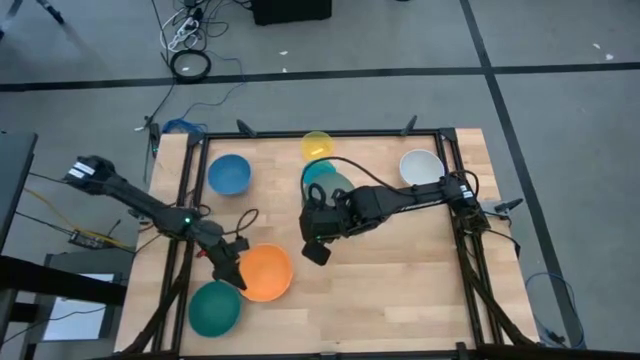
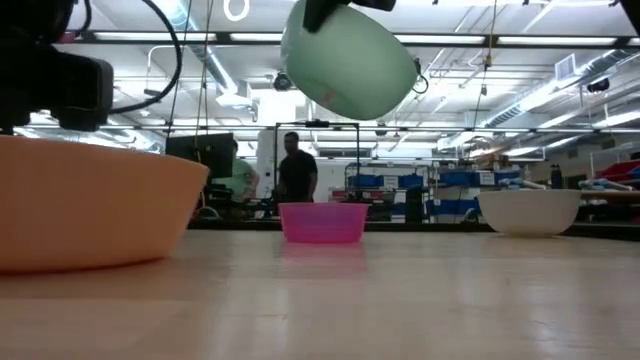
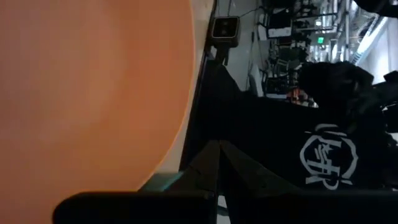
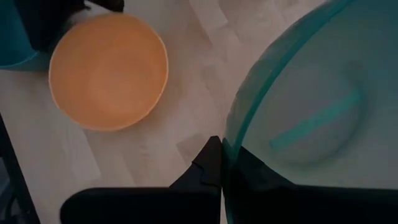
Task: Nest bowls inside each other
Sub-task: Stack the light green bowl on top of the orange bowl
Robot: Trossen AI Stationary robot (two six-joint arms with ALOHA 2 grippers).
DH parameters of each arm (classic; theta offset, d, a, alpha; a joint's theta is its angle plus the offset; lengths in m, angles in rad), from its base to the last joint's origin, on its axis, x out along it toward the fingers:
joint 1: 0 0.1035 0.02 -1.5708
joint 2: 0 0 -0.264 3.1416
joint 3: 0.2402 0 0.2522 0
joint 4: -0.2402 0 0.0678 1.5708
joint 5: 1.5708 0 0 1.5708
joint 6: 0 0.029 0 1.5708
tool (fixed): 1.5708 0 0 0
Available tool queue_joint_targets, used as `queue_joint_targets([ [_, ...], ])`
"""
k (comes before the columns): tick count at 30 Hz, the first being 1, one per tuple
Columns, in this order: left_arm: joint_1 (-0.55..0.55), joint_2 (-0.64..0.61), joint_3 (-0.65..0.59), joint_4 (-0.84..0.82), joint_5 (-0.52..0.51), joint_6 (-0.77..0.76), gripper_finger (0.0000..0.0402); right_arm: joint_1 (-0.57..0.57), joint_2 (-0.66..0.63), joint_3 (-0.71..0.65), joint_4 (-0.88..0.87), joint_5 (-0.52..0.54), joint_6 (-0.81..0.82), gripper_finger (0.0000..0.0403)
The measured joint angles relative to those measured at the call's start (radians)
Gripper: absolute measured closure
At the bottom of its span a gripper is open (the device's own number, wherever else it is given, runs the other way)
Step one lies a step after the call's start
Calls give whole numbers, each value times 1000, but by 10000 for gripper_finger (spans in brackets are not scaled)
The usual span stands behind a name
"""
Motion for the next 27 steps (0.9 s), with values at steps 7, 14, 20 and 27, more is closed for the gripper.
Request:
queue_joint_targets([
  [7, 51, 304, 8, 414, -19, 40, 381, 12, -6, 0, -2, 12, -1, 403],
  [14, 141, 544, 165, 556, 43, 202, 381, 74, -6, -1, 122, -80, -4, 403],
  [20, 244, 584, 266, 569, 111, 296, 381, 147, -6, -1, 219, -125, 38, 403],
  [27, 376, 487, 266, 459, 108, 386, 381, 228, -7, -27, 245, -125, 125, 403],
])
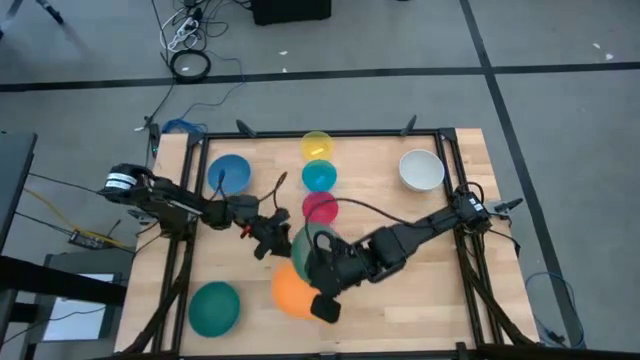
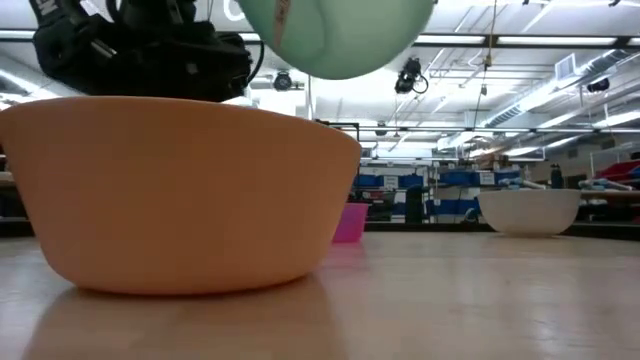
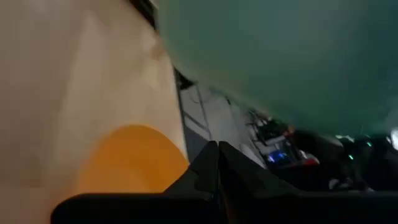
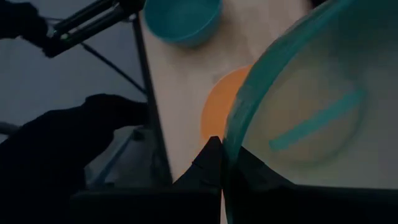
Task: Nest bowls inside each other
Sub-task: Stack the light green bowl on top of the orange bowl
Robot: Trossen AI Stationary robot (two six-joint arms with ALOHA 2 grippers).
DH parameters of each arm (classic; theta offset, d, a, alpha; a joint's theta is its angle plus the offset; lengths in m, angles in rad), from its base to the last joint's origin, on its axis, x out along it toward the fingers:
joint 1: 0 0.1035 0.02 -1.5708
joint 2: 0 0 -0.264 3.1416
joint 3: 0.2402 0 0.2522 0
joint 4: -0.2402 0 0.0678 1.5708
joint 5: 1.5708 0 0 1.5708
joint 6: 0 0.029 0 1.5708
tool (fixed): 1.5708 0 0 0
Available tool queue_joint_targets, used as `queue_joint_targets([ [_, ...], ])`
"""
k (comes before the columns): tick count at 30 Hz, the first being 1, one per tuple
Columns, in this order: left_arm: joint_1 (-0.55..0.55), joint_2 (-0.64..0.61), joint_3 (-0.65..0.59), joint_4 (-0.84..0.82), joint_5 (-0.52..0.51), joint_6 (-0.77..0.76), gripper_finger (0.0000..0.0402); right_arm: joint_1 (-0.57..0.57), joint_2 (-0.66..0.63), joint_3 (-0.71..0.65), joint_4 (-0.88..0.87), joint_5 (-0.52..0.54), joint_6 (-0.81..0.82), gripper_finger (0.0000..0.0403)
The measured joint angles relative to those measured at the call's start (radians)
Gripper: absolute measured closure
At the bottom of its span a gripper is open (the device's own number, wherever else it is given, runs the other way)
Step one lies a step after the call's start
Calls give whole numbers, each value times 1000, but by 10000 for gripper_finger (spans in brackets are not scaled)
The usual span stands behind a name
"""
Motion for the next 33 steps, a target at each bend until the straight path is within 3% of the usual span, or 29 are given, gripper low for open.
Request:
queue_joint_targets([
  [7, 122, -171, -1, -233, -3, 103, 381, 19, 1, -151, 251, -103, 32, 403],
  [17, 235, -449, -1, -461, -4, 158, 381, -11, 2, -265, 393, -133, 32, 403],
  [23, 256, -562, -1, -505, -12, 144, 381, -32, 1, -372, 490, -191, 58, 403],
  [33, 262, -651, -1, -545, -12, 133, 381, -53, 2, -471, 413, -211, 126, 403],
])
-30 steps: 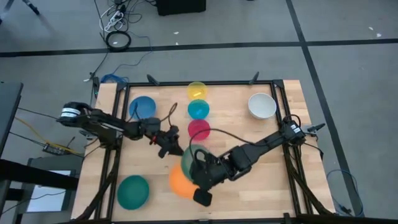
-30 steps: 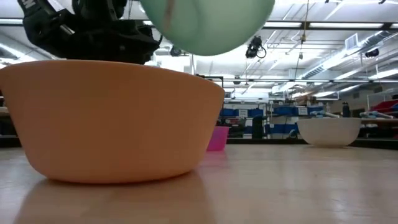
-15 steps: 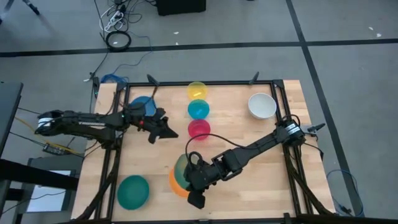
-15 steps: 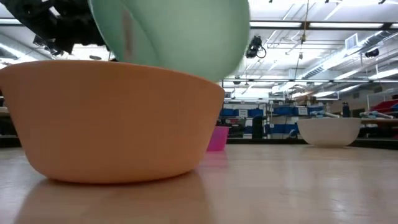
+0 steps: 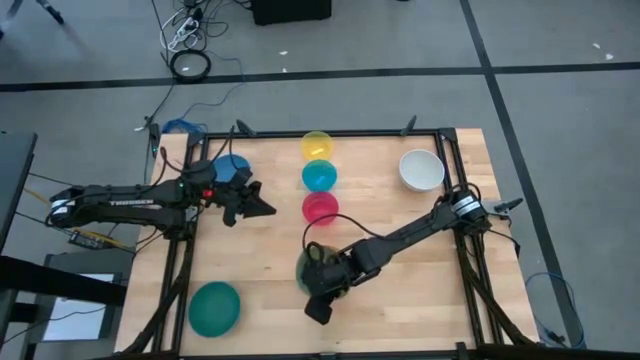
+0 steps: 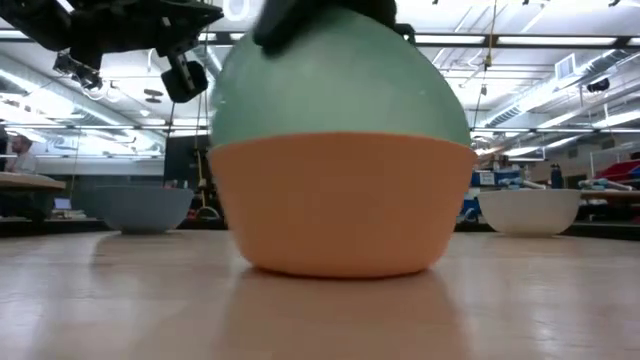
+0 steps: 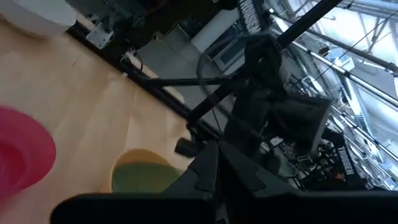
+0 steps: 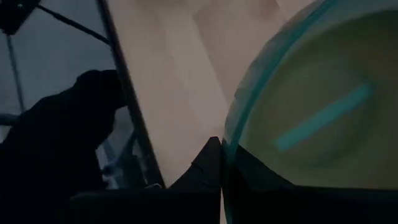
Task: Nest bowls inside each other
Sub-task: Stack the light green bowl on top of the orange bowl, then stack the dark green bowl on top of the light green bowl
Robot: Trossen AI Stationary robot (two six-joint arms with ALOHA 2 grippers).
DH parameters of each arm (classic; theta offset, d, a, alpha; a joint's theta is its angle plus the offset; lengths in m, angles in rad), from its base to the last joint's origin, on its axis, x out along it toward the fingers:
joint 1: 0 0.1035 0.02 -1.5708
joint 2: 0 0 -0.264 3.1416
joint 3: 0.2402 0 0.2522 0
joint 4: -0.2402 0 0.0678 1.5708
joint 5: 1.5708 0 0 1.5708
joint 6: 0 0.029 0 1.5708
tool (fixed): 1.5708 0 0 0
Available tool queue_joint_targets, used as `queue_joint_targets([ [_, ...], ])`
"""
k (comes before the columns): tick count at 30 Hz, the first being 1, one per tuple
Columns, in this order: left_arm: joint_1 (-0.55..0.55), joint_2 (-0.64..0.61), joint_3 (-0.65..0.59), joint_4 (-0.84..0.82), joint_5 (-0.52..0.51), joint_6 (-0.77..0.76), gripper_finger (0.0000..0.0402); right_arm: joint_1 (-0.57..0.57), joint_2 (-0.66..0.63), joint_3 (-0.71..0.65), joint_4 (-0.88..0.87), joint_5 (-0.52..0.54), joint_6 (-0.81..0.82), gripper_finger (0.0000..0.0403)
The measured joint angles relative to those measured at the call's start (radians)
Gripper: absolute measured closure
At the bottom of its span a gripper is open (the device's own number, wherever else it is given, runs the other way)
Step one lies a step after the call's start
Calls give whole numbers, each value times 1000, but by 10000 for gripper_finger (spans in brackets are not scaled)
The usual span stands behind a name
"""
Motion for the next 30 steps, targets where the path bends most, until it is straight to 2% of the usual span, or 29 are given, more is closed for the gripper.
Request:
queue_joint_targets([
  [7, 0, -1, 0, -9, 0, 3, 381, -34, -2, 1, -291, 74, 8, 402],
  [12, 0, -5, 0, -8, 6, 4, 381, -47, -1, 15, -313, 91, -6, 386],
  [19, 0, -6, 0, -23, 65, -8, 381, -35, -1, 89, -312, 81, -21, 318],
  [25, -11, -38, 0, -194, 122, 43, 381, -14, -1, 203, -334, 99, -67, 244],
  [30, -40, -110, 0, -287, 119, 55, 381, -12, -2, 235, -411, 102, -68, 219],
])
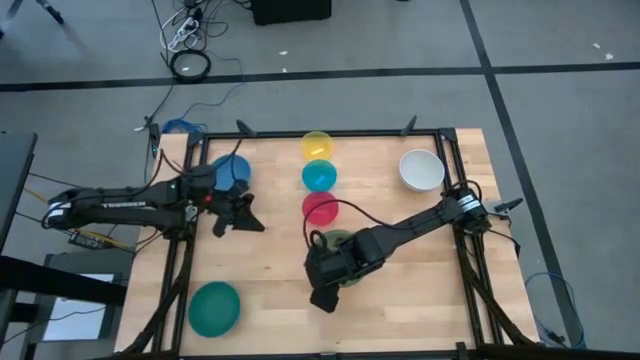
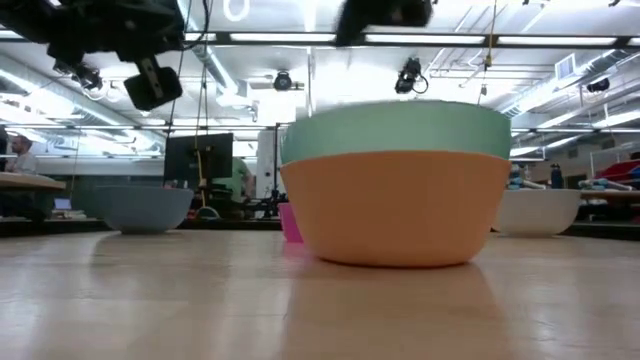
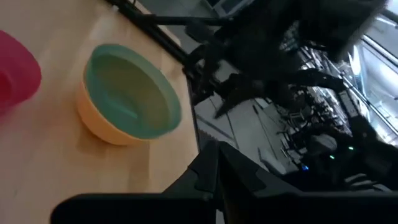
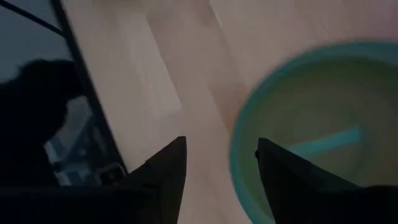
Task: Nest bowls inside each other
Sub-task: Stack the dark green bowl on top of the light green bowl
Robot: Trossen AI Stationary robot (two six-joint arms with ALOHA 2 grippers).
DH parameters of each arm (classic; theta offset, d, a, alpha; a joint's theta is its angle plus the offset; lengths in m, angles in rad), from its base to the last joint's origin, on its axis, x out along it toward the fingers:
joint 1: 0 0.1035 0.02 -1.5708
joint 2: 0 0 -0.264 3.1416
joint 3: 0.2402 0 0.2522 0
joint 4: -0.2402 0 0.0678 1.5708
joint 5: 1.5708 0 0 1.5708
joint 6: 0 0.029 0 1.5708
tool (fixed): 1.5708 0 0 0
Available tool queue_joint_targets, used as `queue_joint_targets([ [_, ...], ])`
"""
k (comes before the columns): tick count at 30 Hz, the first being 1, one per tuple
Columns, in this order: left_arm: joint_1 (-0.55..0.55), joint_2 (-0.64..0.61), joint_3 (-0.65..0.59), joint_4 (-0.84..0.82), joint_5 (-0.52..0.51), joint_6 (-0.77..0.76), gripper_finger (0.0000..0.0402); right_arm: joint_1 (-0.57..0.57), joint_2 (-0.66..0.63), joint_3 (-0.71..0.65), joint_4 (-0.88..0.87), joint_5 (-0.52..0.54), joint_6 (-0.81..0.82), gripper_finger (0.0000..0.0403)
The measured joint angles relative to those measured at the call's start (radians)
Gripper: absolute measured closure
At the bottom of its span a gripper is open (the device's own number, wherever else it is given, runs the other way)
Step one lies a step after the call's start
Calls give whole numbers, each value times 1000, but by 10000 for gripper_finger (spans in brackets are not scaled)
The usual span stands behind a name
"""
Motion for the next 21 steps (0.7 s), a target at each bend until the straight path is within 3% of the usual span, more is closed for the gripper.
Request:
queue_joint_targets([
  [5, -27, -100, 14, -79, -36, -25, 381, 6, 3, -38, -5, -4, 4, 227],
  [10, -102, -159, 121, -411, -102, 24, 381, 7, 5, -38, 51, 3, -11, 235],
  [14, -249, -144, 185, -652, -206, -2, 381, 7, 5, -25, 84, 5, -44, 234],
  [21, -562, -8, 187, -641, -350, -168, 381, -31, 5, 2, 85, 33, -117, 234],
])
